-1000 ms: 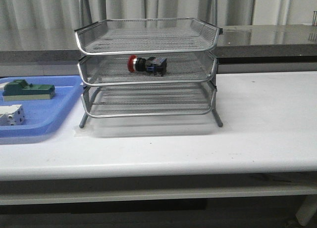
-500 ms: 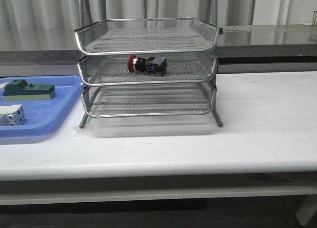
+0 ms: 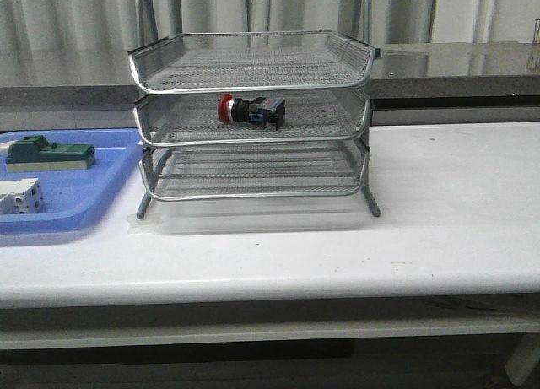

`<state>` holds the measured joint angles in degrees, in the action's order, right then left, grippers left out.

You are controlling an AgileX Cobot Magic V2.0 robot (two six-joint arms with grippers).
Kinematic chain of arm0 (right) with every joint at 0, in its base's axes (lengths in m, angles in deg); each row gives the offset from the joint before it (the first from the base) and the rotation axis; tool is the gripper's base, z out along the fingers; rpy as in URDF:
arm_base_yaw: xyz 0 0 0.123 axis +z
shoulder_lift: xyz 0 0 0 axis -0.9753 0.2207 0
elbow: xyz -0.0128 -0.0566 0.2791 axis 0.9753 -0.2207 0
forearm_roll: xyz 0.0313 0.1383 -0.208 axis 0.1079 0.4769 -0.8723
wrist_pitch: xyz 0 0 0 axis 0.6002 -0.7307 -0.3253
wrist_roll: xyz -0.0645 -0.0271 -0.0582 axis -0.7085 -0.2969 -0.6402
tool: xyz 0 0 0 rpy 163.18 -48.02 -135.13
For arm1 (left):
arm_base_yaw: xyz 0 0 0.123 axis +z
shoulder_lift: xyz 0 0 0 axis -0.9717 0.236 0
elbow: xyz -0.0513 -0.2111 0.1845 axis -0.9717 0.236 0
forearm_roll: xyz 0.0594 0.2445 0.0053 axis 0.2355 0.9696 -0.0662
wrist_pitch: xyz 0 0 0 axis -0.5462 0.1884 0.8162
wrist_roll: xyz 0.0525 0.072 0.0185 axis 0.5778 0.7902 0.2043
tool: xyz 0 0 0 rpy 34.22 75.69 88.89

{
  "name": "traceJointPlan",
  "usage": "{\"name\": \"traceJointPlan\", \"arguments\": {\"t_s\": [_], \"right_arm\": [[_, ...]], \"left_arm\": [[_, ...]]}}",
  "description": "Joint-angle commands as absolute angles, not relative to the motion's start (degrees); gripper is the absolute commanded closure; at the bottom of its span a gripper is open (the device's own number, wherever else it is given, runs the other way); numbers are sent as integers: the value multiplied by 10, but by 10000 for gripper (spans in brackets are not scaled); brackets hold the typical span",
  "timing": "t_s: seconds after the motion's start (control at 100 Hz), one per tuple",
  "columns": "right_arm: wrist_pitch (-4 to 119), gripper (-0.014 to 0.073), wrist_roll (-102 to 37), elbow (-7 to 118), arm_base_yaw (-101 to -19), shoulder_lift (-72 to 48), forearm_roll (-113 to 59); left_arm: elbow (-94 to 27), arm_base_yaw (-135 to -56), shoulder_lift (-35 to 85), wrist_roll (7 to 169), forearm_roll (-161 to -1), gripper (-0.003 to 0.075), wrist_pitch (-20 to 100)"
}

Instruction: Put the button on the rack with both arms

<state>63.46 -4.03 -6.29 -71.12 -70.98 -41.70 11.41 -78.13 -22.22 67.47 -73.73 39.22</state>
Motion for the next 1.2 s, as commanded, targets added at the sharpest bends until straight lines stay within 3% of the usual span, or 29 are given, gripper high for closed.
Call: {"name": "traceJointPlan", "arguments": {"t_s": [0.0, 0.42, 1.19], "right_arm": [[680, 650, -41, -53, -715, -720, -425], [680, 650, -41, -53, -715, -720, -425], [680, 650, -41, -53, -715, -720, -425]], "left_arm": [[121, -781, -226, 592, -674, 741, 323], [239, -781, -350, 470, -564, 741, 263], [265, -783, -347, 422, -529, 741, 232]]}}
